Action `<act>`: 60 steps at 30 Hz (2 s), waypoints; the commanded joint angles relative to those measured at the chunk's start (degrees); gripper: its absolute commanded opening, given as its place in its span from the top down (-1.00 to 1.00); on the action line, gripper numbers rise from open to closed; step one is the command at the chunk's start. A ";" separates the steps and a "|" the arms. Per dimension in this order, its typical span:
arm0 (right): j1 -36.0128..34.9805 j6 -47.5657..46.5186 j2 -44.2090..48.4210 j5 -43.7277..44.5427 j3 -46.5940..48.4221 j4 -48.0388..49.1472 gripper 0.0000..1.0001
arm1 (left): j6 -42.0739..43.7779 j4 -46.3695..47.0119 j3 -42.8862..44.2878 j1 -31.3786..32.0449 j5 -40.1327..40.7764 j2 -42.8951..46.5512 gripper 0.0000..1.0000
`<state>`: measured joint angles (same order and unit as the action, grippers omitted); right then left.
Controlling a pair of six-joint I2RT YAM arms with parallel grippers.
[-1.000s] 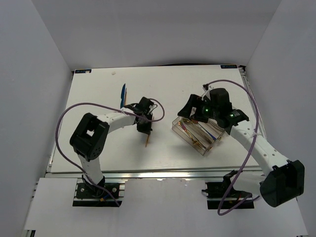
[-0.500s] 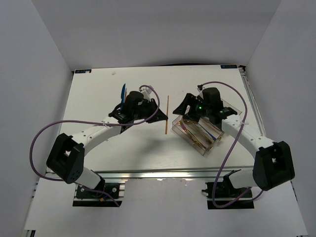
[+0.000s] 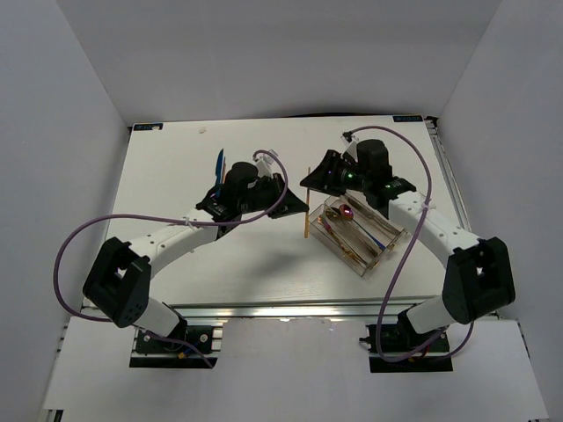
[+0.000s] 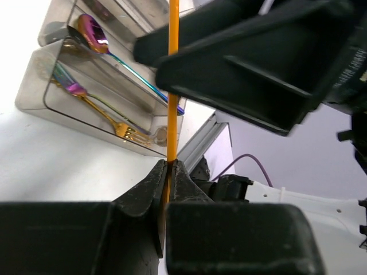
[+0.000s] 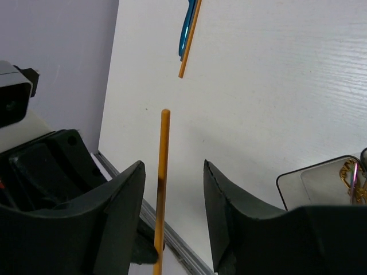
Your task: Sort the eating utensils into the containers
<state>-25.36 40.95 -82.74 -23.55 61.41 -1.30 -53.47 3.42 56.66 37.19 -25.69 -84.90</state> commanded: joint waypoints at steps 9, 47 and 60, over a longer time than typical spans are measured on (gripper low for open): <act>-0.21 -17.10 -1.37 -0.03 8.97 -9.30 1.00 | 2.39 -7.70 7.48 0.52 6.60 0.09 -0.78; 14.82 -80.76 -23.17 36.64 14.62 -9.33 0.91 | 17.43 -51.93 7.14 -2.12 27.71 11.43 -0.96; 14.99 -78.14 -20.01 35.07 15.05 -10.39 -0.79 | 19.55 -55.09 10.22 -3.78 35.17 10.64 -0.96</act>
<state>-10.57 -39.03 -105.78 12.67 75.53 -11.70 -34.96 -50.28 63.96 34.59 5.32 -75.75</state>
